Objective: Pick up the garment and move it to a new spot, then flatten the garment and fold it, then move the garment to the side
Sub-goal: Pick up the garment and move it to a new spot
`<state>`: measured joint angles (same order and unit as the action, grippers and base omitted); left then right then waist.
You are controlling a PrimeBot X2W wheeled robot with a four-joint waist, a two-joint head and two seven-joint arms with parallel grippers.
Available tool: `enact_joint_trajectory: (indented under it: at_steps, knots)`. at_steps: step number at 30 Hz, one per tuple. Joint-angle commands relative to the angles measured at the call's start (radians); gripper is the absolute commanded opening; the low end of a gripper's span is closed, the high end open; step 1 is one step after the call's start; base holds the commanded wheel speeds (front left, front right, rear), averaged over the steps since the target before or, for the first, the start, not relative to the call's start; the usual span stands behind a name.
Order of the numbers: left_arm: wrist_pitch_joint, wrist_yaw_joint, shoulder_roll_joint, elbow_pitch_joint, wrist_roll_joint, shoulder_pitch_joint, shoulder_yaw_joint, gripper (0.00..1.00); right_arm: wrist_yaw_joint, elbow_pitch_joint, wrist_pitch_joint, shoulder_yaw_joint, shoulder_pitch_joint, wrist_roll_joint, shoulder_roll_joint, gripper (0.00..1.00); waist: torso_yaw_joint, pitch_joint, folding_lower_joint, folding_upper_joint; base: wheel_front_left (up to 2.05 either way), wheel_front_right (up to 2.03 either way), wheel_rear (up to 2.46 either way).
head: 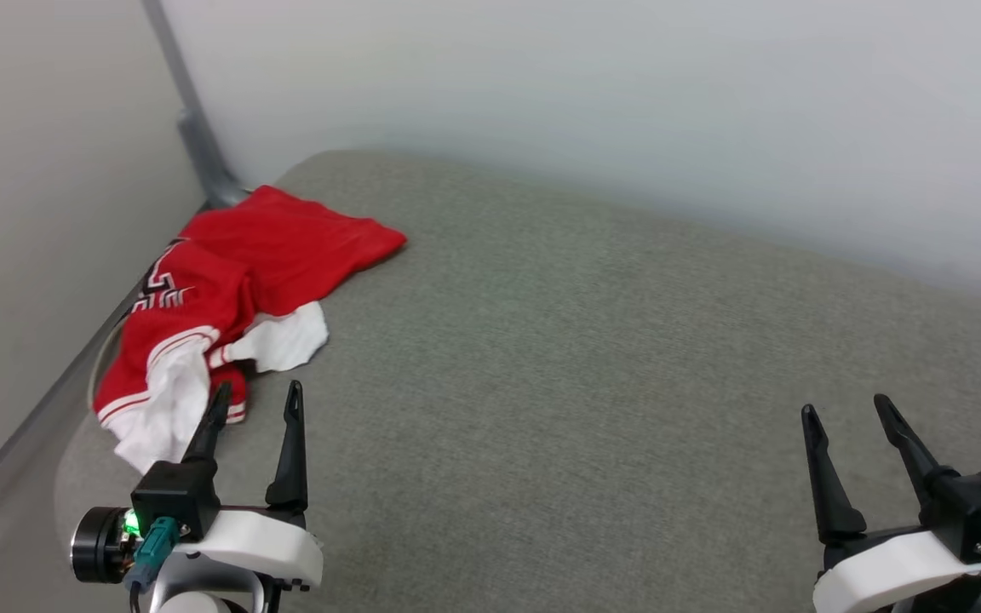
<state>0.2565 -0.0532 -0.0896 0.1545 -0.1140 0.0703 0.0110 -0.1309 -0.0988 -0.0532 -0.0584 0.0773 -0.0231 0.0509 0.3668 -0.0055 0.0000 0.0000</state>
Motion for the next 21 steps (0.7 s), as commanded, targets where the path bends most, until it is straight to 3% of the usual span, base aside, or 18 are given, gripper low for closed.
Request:
enact_joint_trajectory:
  at_steps: [1,5,21]
  knots:
    - [0.006,-0.001,-0.001,-0.004,0.018,-0.003,-0.006,1.00,0.000,-0.007,-0.007,0.005,-0.009,0.016,-0.001,1.00,0.077,0.000,0.0000,0.0000,0.00,0.00,0.00]
    - [0.011,-0.002,0.003,-0.008,0.026,-0.006,-0.023,1.00,0.000,0.000,-0.010,0.018,-0.017,0.021,-0.001,1.00,0.150,0.002,0.0000,0.0000,0.00,0.00,0.00]
    - [0.010,0.012,0.028,-0.089,-0.012,-0.065,-0.145,1.00,0.001,0.116,-0.025,0.127,-0.181,0.043,-0.001,1.00,0.186,0.069,0.0000,0.0000,0.00,0.00,0.00]
